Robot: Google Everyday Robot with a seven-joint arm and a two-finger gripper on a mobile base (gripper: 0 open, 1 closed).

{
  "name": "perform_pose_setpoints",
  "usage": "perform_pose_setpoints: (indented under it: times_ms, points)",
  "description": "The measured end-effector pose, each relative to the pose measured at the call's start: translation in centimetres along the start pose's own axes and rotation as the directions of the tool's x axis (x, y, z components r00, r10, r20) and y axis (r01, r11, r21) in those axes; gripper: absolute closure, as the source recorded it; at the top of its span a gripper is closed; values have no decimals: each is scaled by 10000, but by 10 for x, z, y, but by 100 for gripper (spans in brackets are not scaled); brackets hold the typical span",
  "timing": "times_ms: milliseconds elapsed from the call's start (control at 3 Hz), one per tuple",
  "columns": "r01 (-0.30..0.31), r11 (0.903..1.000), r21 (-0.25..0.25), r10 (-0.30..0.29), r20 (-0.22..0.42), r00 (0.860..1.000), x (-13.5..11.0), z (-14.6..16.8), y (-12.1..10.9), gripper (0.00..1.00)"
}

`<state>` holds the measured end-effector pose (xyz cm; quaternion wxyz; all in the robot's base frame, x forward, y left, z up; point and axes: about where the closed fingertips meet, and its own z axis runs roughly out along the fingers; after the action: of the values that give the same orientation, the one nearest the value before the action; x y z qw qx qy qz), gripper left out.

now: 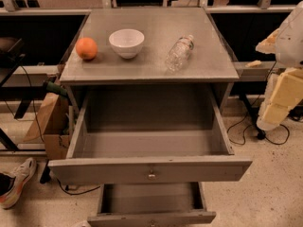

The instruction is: Place water bottle into top drawer

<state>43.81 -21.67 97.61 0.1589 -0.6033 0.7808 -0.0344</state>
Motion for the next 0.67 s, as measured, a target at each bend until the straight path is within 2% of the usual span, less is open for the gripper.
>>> perform_pose_setpoints:
  times_ms: [333, 667]
  points:
    - [-4, 10000, 1, 4, 2, 10000, 0, 0, 0, 0]
    - [-1052, 9944, 109, 1046, 445, 9935, 0, 3, -19, 0]
